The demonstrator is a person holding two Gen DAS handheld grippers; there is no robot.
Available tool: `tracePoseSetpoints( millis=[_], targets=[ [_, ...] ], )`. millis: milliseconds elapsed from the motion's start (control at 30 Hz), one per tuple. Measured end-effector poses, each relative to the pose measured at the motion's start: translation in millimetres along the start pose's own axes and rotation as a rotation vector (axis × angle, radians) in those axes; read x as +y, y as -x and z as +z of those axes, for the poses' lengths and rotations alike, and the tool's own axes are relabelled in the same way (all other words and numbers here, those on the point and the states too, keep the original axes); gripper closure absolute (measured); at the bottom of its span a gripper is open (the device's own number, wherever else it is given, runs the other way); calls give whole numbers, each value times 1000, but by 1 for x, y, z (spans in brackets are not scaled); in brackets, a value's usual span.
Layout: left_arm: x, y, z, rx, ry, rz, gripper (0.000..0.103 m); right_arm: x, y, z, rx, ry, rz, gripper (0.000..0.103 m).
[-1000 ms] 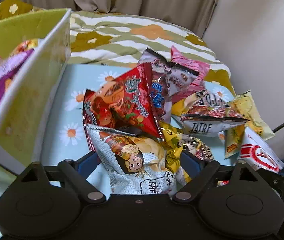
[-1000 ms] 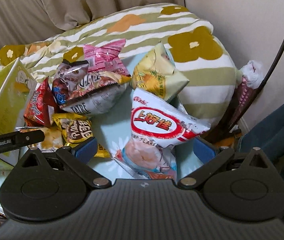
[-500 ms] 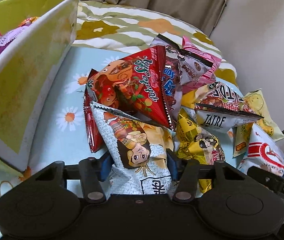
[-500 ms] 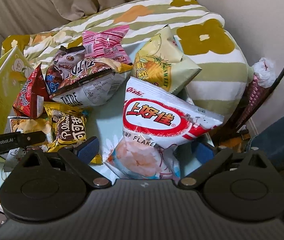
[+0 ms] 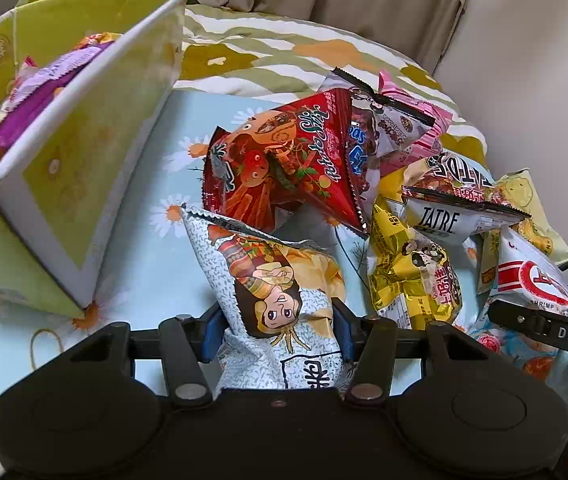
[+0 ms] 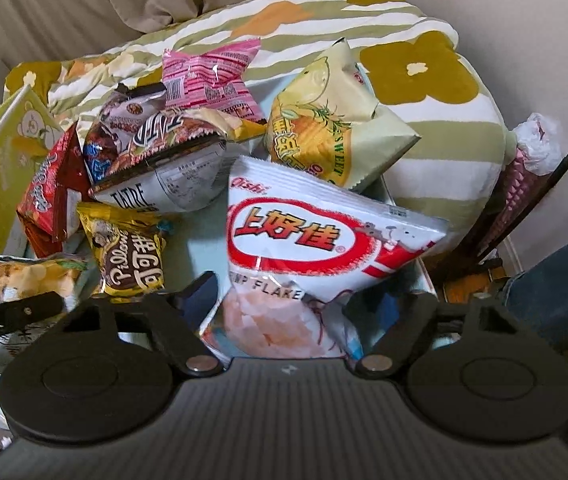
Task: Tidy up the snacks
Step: 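Grasp the silver cartoon-girl bag with the left gripper while the right gripper grasps the red-white Oishi bag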
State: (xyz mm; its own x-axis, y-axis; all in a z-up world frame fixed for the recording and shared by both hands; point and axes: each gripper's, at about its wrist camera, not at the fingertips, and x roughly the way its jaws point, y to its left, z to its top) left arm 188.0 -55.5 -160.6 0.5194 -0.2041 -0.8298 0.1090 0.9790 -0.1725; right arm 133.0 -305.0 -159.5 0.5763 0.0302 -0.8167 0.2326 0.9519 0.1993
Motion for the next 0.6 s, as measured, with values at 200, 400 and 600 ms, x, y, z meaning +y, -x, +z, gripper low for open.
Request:
tracePoseSetpoints(
  millis=[200,400,600],
  targets=[
    [-5,13,-2,-19,-3,-3,46,1,4,-1,2,27,4,35],
    [-9,34,0,-56,-27,-7,46,2,22,-6,-18,24,7,36],
    [-10,68,7,-104,-46,-1,46,23,54,-8,-85,131,-32,36]
  ],
)
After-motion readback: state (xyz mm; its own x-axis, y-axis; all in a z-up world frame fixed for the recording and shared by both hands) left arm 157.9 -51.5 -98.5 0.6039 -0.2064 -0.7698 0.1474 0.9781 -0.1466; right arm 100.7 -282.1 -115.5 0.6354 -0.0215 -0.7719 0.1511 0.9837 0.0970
